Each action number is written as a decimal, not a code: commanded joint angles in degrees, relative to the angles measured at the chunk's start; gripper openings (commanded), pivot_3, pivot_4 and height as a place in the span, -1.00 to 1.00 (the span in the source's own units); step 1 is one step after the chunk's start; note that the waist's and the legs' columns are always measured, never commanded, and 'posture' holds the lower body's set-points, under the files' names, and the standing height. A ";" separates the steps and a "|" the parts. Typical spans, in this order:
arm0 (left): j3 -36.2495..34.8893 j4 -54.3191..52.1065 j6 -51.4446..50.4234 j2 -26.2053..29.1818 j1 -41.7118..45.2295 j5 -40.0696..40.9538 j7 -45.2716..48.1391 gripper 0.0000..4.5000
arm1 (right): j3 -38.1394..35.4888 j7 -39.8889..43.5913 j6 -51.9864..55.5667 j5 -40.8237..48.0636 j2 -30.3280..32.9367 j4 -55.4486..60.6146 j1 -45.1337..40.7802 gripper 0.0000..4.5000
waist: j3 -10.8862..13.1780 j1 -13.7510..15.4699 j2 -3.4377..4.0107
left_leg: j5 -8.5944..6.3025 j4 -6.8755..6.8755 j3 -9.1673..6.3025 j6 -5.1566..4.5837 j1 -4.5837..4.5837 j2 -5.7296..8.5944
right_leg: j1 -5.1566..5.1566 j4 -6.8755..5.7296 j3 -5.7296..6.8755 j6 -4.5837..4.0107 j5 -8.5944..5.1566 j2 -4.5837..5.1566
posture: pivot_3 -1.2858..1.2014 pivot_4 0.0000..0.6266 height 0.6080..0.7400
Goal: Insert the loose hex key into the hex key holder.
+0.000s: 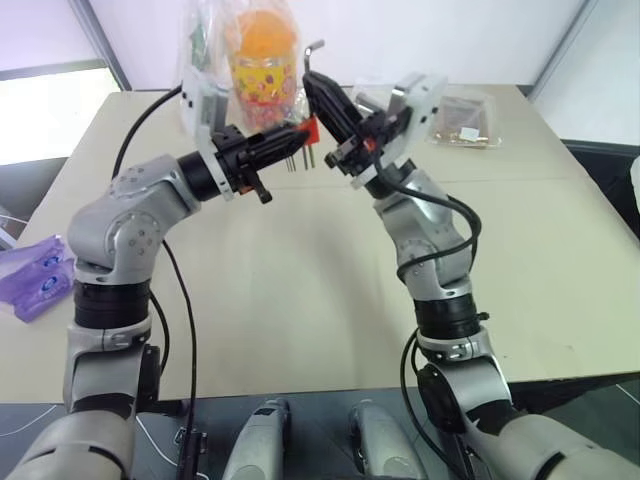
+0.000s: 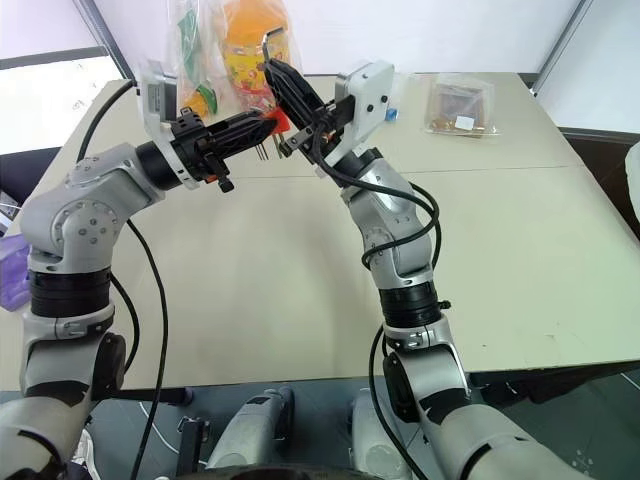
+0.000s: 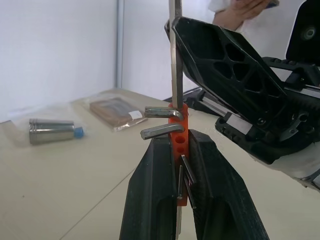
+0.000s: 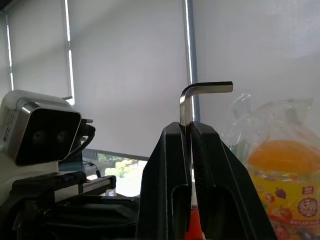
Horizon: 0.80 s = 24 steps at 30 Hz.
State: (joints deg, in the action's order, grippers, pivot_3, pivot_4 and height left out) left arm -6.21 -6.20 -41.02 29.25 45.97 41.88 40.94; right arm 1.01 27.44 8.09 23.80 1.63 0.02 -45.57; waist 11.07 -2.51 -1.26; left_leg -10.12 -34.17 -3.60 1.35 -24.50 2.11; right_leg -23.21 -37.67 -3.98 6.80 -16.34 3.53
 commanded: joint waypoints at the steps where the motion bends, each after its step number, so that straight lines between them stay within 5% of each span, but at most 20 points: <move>1: -2.30 -0.68 1.35 0.40 2.14 0.24 -0.14 -1.00 | 0.56 1.70 0.88 0.04 2.15 4.33 0.93 -0.30 | 0.00 0.01 0.00 | 0.00 0.00 0.00 0.00 0.00 0.00 | 0.00 0.00 0.00 0.00 0.00 0.00 | 0.03 -0.52 1.00; 5: -2.13 -0.56 1.38 0.29 1.72 -0.09 -0.01 -1.00 | 0.78 5.96 5.91 1.39 9.28 9.99 5.95 0.59 | 0.00 0.25 0.00 | 0.00 0.00 0.00 0.00 0.00 0.01 | 0.02 0.02 0.00 0.00 0.00 0.02 | 0.03 -0.52 1.00; 13: -0.63 0.58 -0.51 -1.57 -2.36 -0.50 -0.62 -1.00 | -6.96 9.81 18.14 8.15 26.20 25.20 26.85 0.59 | 0.00 0.93 -0.01 | -0.01 -0.01 0.00 -0.03 -0.01 0.02 | 0.14 0.16 0.01 0.00 -0.01 0.04 | 0.03 -0.52 1.00; 24: 3.34 3.28 -12.57 -14.05 -10.73 3.68 -6.02 -1.00 | -14.46 6.46 27.30 16.13 34.43 34.71 28.82 0.59 | 0.00 1.29 -0.02 | -0.01 -0.10 -0.03 -0.04 0.02 -0.01 | 0.23 0.16 0.03 0.01 -0.01 0.03 | 0.03 -0.52 1.00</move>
State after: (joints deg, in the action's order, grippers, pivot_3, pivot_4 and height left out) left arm -2.85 -2.25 -52.70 15.73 35.14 44.08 35.43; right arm -12.08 34.56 35.49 39.02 35.31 32.50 -15.83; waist 11.06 -1.22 -1.28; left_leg -10.14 -34.28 -3.61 1.32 -24.48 2.10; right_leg -22.98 -37.51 -3.95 6.81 -16.35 3.56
